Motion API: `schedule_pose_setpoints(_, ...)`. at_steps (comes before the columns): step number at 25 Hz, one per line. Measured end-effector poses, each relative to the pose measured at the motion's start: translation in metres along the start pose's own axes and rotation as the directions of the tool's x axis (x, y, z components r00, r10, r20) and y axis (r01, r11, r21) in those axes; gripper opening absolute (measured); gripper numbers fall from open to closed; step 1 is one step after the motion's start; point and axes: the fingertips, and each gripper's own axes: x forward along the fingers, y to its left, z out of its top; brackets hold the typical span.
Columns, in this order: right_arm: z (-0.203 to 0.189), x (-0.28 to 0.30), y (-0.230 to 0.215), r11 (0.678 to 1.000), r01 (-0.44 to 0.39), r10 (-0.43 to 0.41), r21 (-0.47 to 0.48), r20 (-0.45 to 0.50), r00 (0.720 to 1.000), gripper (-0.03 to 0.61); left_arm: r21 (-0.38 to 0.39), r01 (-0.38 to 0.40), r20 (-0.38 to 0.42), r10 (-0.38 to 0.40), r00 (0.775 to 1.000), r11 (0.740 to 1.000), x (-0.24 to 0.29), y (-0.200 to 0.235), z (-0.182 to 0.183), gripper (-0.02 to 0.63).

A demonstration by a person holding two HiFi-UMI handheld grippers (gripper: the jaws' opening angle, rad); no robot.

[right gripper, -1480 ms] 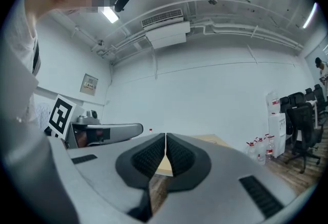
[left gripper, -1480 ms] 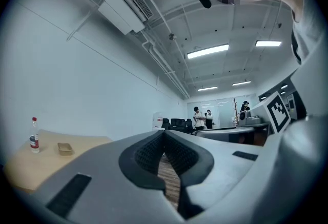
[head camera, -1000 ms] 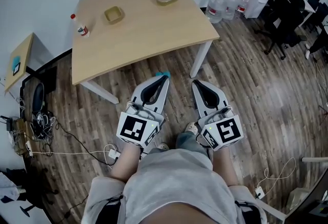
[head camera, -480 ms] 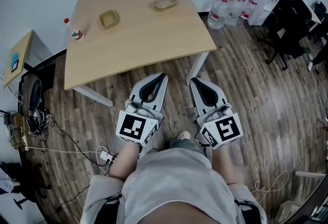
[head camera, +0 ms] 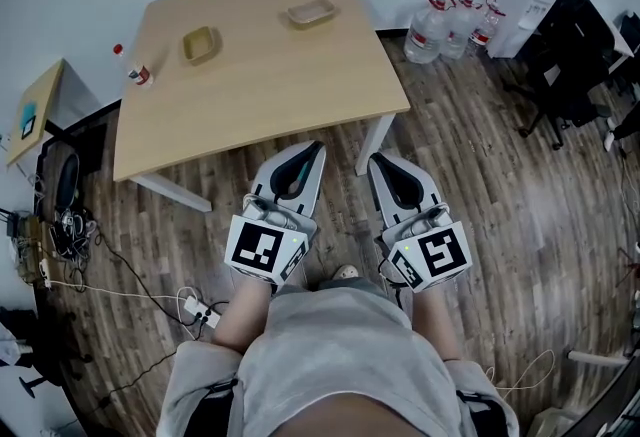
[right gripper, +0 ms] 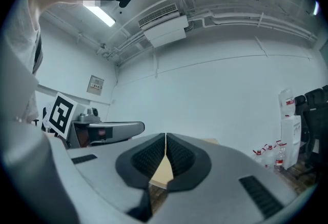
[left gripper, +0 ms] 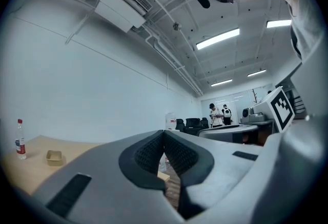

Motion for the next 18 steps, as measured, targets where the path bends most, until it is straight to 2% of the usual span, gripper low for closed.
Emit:
schedule_pose_setpoints(8, -0.007, -0.006, -0.027, 0.999, -0.029, 0.029, 0.018, -0.007, 1.000, 0.015, 0.006, -0.022, -0.018, 0.022, 1.000, 1.000, 0.022, -0.016, -0.008, 0.015)
schedule_pose_setpoints(18, -0.012, 0.016, -0.047, 0.999, -0.024, 0.024, 0.030, -0.008, 1.000, 0.015, 0.009, -0.027, -0.031, 0.027, 0.999, 1.000, 0.047, 0.002, -0.014, 0.015)
